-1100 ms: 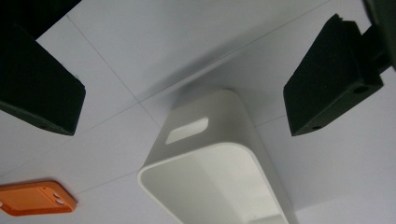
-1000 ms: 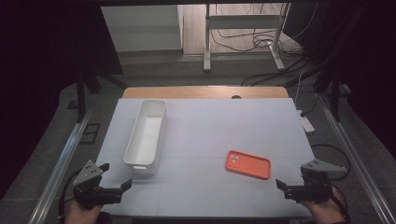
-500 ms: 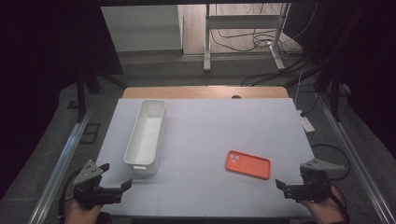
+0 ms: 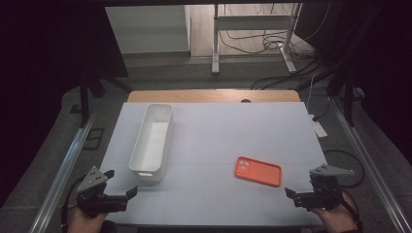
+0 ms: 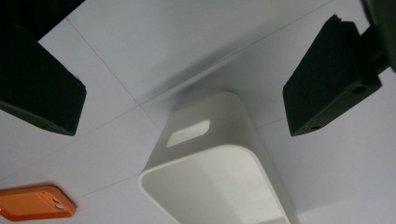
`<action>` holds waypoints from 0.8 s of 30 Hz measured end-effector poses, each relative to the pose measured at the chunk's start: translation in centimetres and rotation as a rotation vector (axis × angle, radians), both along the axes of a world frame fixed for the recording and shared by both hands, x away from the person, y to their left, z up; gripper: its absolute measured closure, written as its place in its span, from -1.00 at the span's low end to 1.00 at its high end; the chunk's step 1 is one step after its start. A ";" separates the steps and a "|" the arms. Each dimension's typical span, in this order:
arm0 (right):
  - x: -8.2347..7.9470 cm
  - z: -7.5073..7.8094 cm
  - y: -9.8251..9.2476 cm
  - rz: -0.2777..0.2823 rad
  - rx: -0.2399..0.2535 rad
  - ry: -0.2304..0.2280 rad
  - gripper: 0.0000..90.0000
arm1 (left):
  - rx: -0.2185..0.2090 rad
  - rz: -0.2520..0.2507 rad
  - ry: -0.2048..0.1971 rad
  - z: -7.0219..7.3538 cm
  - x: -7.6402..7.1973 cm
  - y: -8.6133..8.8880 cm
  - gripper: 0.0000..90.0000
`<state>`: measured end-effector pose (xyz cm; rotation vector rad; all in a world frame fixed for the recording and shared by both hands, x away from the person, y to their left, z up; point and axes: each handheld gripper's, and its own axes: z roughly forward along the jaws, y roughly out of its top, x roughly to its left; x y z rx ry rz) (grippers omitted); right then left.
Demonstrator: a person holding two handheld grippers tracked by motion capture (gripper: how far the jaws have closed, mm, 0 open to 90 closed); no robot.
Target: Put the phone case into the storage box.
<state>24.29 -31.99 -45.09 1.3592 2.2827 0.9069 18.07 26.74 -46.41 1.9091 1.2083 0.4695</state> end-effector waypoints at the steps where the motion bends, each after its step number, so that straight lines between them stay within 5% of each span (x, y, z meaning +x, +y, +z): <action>1: 0.0 0.0 0.0 0.002 -0.004 -0.001 -1.00 | 0.000 0.001 0.000 0.0 0.0 0.0 -1.00; 24: 1.3 0.0 1.2 0.038 -0.006 -0.001 -1.00 | -0.001 0.001 0.003 0.0 0.1 0.0 -0.99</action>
